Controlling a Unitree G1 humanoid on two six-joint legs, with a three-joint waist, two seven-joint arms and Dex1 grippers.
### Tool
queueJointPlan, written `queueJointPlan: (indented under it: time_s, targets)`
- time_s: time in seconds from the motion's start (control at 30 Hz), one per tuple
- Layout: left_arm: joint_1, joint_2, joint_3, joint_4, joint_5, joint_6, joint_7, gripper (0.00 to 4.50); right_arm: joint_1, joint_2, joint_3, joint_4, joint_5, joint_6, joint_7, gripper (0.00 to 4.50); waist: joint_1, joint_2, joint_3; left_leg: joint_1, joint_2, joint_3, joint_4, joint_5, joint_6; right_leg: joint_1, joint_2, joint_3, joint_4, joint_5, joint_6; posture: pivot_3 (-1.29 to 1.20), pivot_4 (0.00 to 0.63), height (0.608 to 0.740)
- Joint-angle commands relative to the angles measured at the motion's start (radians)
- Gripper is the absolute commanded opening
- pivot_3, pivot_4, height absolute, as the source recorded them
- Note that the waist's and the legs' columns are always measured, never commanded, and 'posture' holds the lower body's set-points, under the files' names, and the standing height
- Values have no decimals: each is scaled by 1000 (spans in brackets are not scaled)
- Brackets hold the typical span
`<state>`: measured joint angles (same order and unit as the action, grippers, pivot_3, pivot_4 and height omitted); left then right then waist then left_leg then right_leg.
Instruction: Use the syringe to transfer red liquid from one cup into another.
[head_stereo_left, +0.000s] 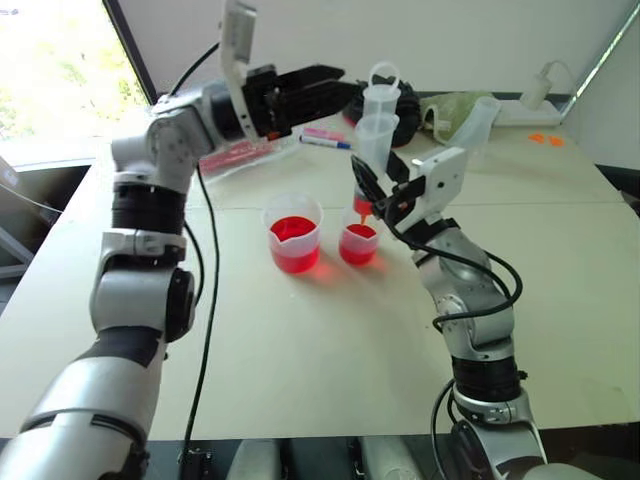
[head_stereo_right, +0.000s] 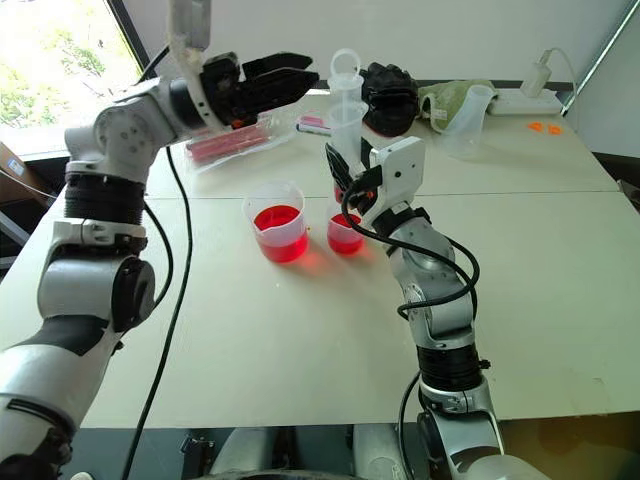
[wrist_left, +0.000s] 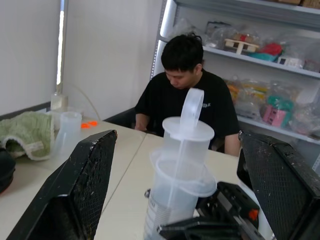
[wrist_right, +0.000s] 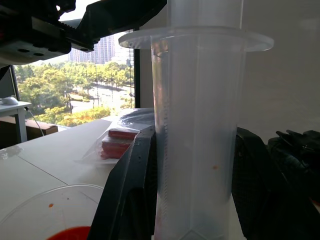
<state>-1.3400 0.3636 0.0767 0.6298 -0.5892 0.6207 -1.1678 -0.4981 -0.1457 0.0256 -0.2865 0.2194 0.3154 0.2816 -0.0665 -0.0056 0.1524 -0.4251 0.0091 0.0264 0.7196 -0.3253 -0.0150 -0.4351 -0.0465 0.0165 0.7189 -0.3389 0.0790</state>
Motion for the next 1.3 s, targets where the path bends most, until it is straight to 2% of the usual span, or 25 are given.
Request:
queueJointPlan:
  time_s: [0.03, 0.47, 0.57, 0.7, 0.73, 0.83, 1.3]
  targets:
    - [-81, -27, 6, 77, 26, -65, -41, 4069, 3, 5, 0, -35, -2, -31, -5, 1372, -1, 0, 0, 0, 0, 0, 0, 0, 0, 0, 0, 0, 0, 0, 0, 0, 150, 711]
    - [-156, -87, 6, 247, 120, -161, -91, 4069, 8, 13, 9, -43, -14, -35, -15, 1372, 2, 0, 0, 0, 0, 0, -1, 0, 0, 0, 0, 1, 0, 0, 0, 0, 150, 711]
    - [-168, -96, 19, 258, 122, -166, -87, 3371, 7, 15, 11, -41, -15, -36, -12, 1372, 1, 0, 0, 0, 0, 0, -1, 0, 0, 0, 0, 1, 0, 0, 0, 0, 150, 711]
    - [-176, -105, 26, 261, 120, -166, -85, 1804, 8, 16, 14, -39, -16, -38, -10, 1372, 1, 0, 0, 0, 0, 0, -1, 0, 0, 0, 0, 1, 0, 0, 0, 0, 150, 711]
    - [-175, -106, 27, 260, 120, -165, -86, 1191, 8, 17, 14, -39, -16, -39, -10, 1372, 0, 0, 0, 0, 0, 0, -1, 0, 0, 0, 0, 1, 0, 0, 0, 0, 150, 711]
    - [-171, -110, 25, 255, 123, -164, -90, 22, 9, 17, 15, -38, -17, -39, -10, 1372, 0, 0, 0, 0, 0, 0, -1, 0, 0, 0, 0, 1, 0, 0, 0, 0, 150, 711]
    - [-118, -113, -26, 189, 170, -137, -136, 22, -3, 14, 11, -27, -24, -55, -13, 1372, -1, 0, 0, 0, 0, 0, -1, 0, 0, 0, 0, 1, 0, 0, 0, 0, 150, 711]
